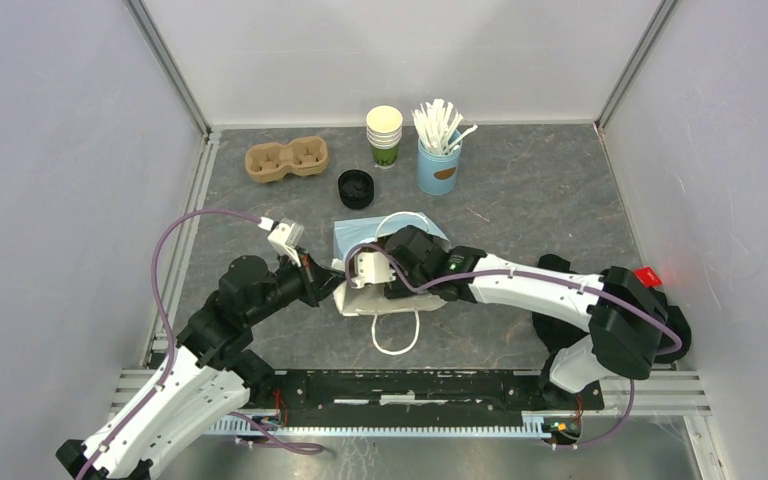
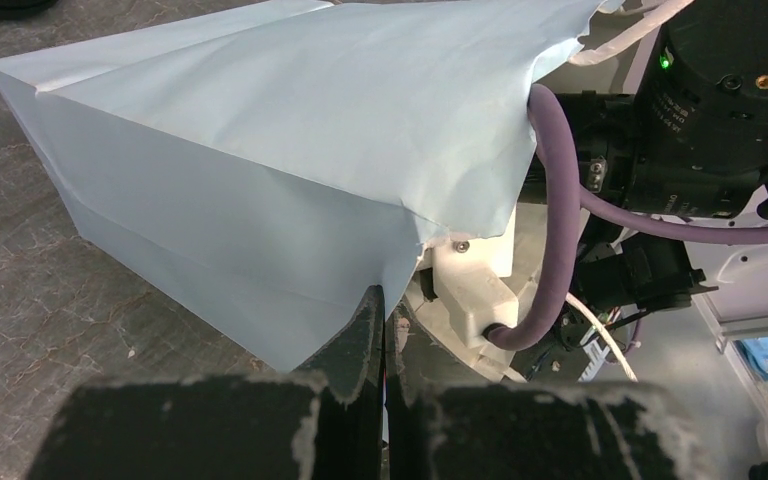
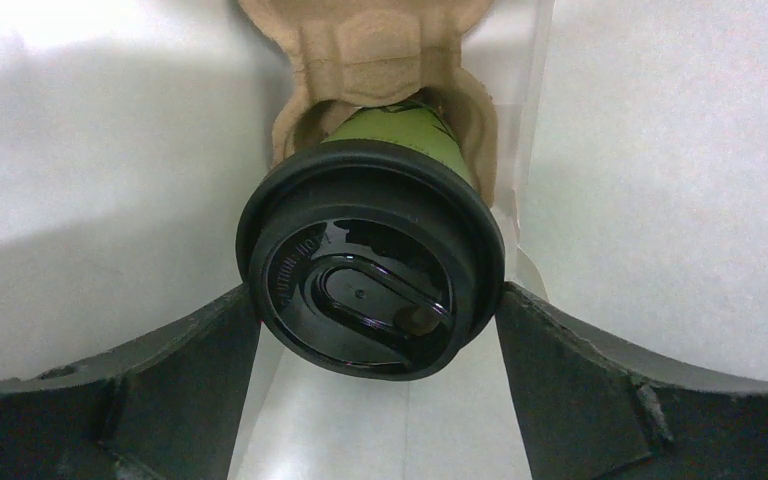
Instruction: Pack the takeout coffee
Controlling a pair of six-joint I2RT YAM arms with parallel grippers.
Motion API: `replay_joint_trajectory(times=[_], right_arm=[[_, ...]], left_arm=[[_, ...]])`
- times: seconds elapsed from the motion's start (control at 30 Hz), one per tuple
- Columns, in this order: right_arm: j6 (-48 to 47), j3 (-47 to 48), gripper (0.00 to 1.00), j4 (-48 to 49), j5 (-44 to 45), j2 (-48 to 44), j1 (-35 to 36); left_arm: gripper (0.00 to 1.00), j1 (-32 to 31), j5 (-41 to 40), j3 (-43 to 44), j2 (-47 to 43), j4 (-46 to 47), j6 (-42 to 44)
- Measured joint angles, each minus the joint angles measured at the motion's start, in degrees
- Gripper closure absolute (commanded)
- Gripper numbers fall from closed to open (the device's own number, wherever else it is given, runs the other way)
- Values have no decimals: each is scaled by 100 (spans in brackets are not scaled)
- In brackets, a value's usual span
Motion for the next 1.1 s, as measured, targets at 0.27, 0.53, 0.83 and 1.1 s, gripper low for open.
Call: replay_joint_trajectory(times=[0.27, 0.53, 0.83, 1.1], right_arm=[[50, 0, 16, 286, 142, 138, -20], [254, 2, 2, 238, -37, 42, -61], [708, 476, 2, -798, -833, -358, -79], [1078, 866, 2, -1464, -1394, -400, -74]], left_arm=[[98, 4, -149, -2, 2, 0, 0], [98, 4, -442, 149, 157, -243, 0], [98, 2, -909, 973, 872, -804, -4], [98, 0, -1113, 1587, 1447, -1185, -22]])
